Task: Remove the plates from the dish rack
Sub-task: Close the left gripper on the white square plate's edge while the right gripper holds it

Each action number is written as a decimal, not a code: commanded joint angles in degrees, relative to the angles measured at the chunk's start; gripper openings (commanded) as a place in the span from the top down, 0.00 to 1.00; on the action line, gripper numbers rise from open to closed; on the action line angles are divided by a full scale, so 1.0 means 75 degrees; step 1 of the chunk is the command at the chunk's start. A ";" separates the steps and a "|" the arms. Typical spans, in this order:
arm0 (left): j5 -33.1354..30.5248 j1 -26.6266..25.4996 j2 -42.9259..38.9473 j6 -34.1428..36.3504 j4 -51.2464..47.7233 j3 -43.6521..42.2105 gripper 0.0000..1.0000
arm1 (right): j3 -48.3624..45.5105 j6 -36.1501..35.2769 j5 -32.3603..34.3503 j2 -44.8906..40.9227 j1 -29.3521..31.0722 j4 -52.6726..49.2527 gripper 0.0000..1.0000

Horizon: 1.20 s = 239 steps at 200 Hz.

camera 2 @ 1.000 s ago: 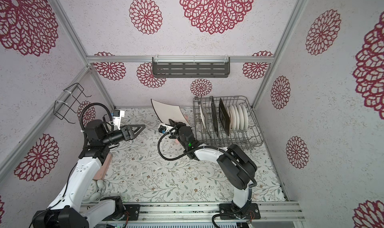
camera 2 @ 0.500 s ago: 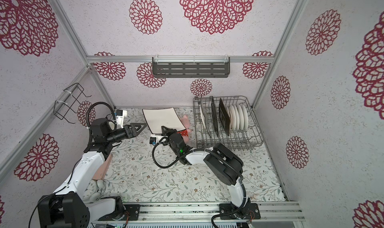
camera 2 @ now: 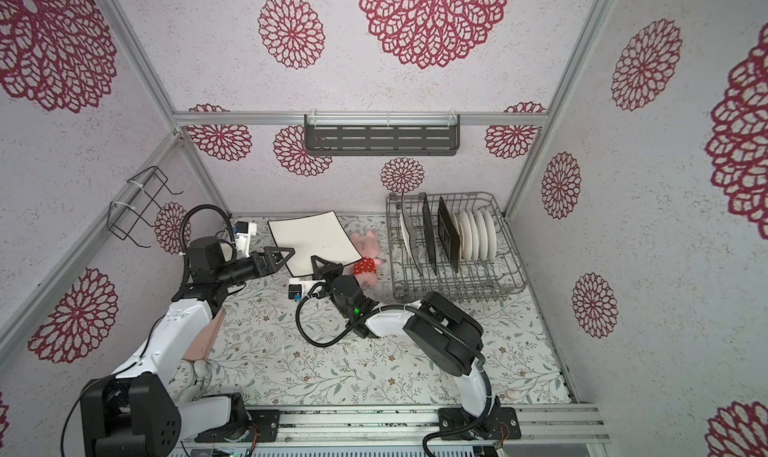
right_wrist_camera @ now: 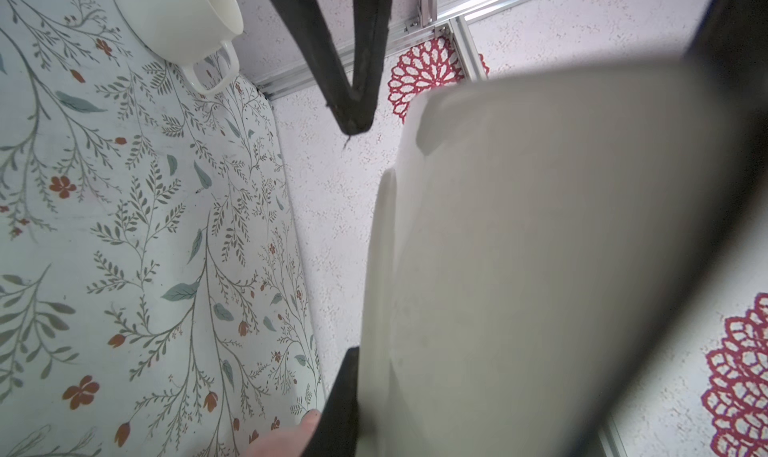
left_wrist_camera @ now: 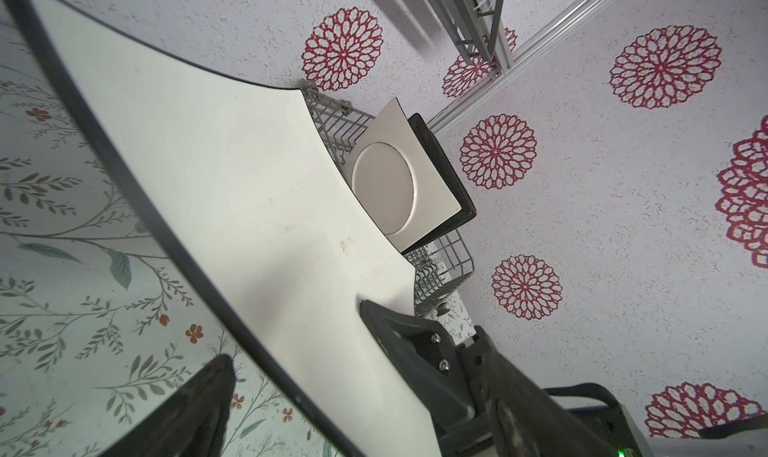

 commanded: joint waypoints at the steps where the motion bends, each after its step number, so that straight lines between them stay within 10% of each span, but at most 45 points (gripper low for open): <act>1: -0.0031 0.0029 0.0131 0.0047 -0.0026 0.0251 0.06 | 0.0668 -0.0454 0.0209 -0.0268 0.0143 0.2111 1.00; 110: -0.0126 -0.0066 0.0589 0.0137 -0.0383 0.0432 0.23 | 0.0848 -0.0898 0.0291 0.0187 0.0473 0.2867 1.00; 239: -0.0058 -0.0070 0.0732 0.0047 -0.0293 0.0467 0.78 | 0.0994 -0.0770 0.0394 0.0400 0.0549 0.2858 1.00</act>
